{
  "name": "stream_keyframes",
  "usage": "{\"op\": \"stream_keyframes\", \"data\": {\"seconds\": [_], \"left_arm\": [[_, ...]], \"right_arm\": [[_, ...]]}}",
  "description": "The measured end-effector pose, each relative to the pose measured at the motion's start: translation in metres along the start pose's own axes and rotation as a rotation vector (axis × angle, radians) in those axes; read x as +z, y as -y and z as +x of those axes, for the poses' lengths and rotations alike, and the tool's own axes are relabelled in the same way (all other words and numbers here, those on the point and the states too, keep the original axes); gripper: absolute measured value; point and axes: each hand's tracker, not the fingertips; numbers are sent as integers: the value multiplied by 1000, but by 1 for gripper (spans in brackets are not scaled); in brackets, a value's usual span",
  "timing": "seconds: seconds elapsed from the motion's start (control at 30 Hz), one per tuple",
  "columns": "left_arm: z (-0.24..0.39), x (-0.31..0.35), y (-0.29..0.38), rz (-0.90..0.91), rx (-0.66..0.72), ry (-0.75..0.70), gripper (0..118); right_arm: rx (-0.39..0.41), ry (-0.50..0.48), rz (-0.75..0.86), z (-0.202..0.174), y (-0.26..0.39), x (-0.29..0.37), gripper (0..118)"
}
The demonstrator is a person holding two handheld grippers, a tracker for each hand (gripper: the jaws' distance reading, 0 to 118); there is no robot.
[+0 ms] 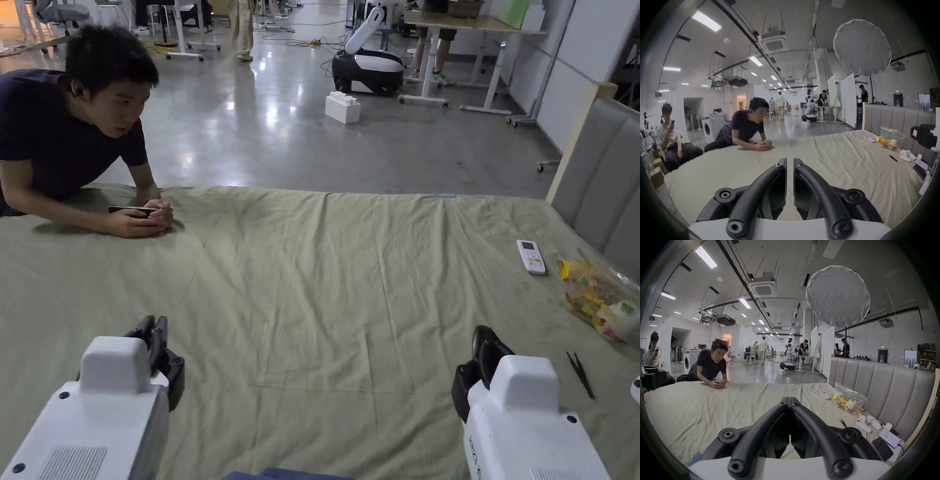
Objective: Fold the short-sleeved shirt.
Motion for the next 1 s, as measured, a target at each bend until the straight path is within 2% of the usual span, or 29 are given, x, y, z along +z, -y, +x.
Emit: {"op": "stream_keyframes", "data": {"seconds": [0.17,0.37,0.43,0.57,0.7,0.8,0.93,1.0], "left_arm": [[-14,10,0,30,25,-43,8],[-29,11,22,-45,43,-12,8],[-35,14,32,-75,34,-6,8],[-46,16,53,-146,26,6,8],[-53,20,72,-207,41,19,8],[-55,23,83,-246,51,38,8],[-53,27,97,-308,84,93,8],[-50,27,106,-361,102,157,9]], "right_arm": [[33,11,31,-2,-3,1,0],[5,-19,-30,-3,11,11,0],[37,-68,-77,-10,26,24,0],[28,-191,-233,-37,66,51,0],[75,-350,-364,-79,109,76,0],[81,-418,-449,-104,139,80,0],[121,-365,-490,-122,169,68,0],[119,-286,-496,-122,175,58,0]]}}
